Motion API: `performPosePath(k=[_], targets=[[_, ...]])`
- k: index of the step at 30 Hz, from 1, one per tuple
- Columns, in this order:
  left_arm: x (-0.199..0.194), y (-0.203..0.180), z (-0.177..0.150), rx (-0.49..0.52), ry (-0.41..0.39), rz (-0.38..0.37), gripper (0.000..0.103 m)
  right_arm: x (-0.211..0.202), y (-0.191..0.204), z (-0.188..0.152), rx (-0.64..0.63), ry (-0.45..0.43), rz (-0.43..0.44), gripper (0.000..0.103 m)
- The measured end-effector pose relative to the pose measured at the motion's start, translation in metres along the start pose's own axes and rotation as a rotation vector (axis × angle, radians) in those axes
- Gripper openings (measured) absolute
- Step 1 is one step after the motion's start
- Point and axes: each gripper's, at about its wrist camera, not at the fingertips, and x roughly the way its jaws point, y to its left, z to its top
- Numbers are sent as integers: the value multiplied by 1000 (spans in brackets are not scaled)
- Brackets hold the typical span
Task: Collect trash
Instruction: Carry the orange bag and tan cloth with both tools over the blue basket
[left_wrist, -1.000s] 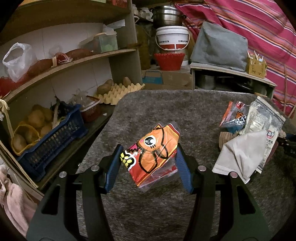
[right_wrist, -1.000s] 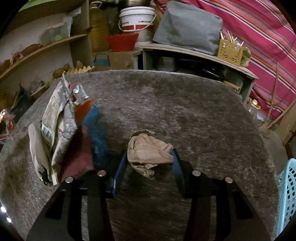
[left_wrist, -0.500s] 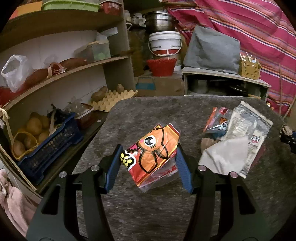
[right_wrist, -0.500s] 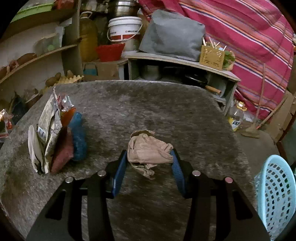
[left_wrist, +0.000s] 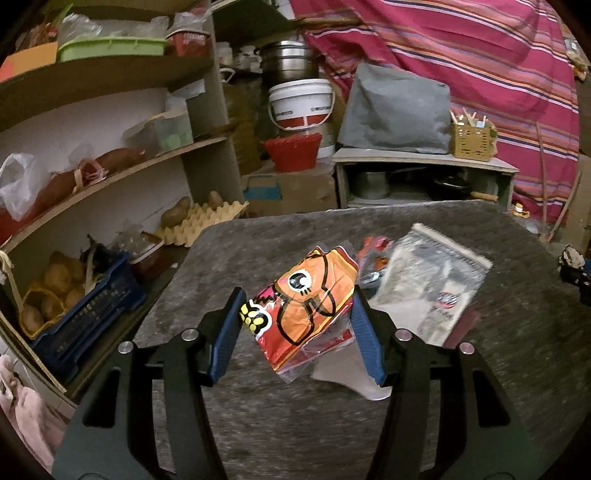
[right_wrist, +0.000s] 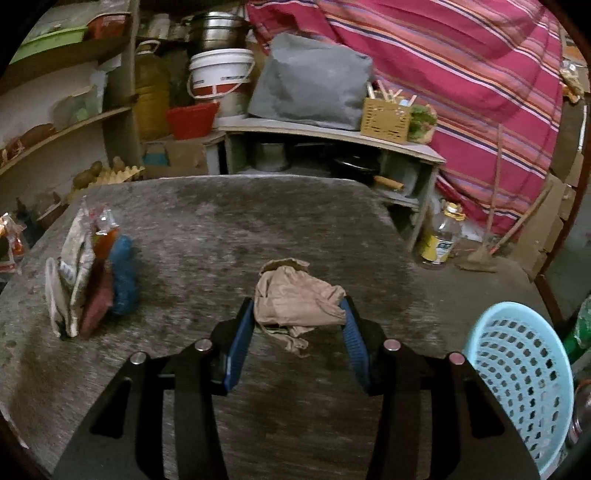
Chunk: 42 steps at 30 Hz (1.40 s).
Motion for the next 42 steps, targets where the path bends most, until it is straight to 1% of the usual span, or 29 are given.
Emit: performPosePath(k=[12,18,20,27,32,35,42], targets=[[-15,-65,8,43,-27,-89,55,-18,-58,-8,60,-10,-58,47],[-19,-107,7,75,-29,-137,55,-28,-97,-20,100,-3,-95,47],[-21,-121,7,83,-30,-158,55,-34,-115,-26,127,-3,-110,47],[-32,-179,11,134,-40,-242,55,-48,-165,-41,183,5,-167,47],[-42,-232,16,172,-59,-309,55,-55,-201,-49,214,4,-208,47],[-42,-263,19,177,-53,-354,55,-58,-221,-55,219,10,-232,47],[-45,-334,12,224,-35,-441,55,-64,-269,-74,296,25,-265,47]])
